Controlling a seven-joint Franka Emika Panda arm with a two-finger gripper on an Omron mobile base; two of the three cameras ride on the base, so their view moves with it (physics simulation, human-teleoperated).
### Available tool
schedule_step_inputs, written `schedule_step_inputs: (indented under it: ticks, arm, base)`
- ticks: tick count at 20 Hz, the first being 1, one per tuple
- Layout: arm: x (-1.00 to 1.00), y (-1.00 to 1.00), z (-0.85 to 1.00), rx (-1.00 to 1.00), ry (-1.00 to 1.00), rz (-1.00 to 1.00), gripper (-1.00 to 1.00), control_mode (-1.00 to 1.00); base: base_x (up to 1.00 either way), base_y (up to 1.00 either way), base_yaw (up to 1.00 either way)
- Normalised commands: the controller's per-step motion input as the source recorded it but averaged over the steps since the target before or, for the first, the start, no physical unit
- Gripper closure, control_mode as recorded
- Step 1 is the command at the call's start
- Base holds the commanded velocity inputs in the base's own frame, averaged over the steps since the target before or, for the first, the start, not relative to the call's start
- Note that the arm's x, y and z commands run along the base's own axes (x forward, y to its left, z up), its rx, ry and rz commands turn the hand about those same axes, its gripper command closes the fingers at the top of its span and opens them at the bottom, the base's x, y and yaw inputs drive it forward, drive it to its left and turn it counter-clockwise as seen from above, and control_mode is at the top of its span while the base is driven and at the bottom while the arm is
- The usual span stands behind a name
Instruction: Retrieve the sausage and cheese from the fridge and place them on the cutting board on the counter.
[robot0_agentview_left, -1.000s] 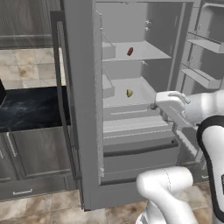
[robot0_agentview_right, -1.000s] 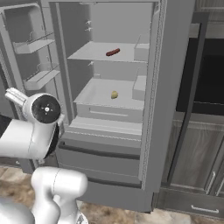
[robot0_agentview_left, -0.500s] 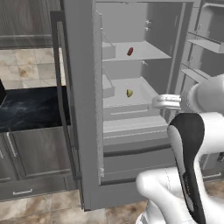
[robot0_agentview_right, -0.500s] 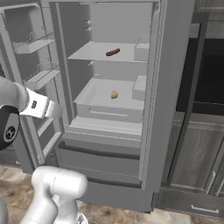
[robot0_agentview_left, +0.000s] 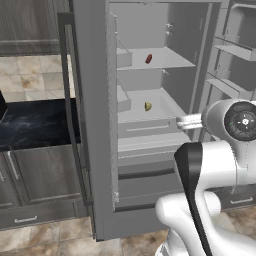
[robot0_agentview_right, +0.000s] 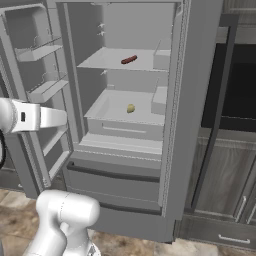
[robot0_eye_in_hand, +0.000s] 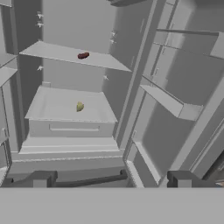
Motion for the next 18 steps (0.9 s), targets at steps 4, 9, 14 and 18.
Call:
schedule_step_inputs:
  ticks: [4, 9, 14, 18]
  arm:
    - [0.0, -0.18, 0.0, 0.03, 0.03, 0.15, -1.0, -1.0]
    - [-0.02, -0.08, 0.11, 0.18, 0.19, 0.13, -1.0, -1.0]
    - [-0.29, 0.0, 0.3, 0.06, 0.11, 0.0, -1.0, -1.0]
    - [-0.21, 0.02, 0.03, 0.0, 0.0, 0.01, -1.0, -1.0]
  base:
    - [0.0, 0.0, 0.0]
    - [0.0, 0.0, 0.0]
    - [0.0, 0.0, 0.0]
    - [0.0, 0.0, 0.0]
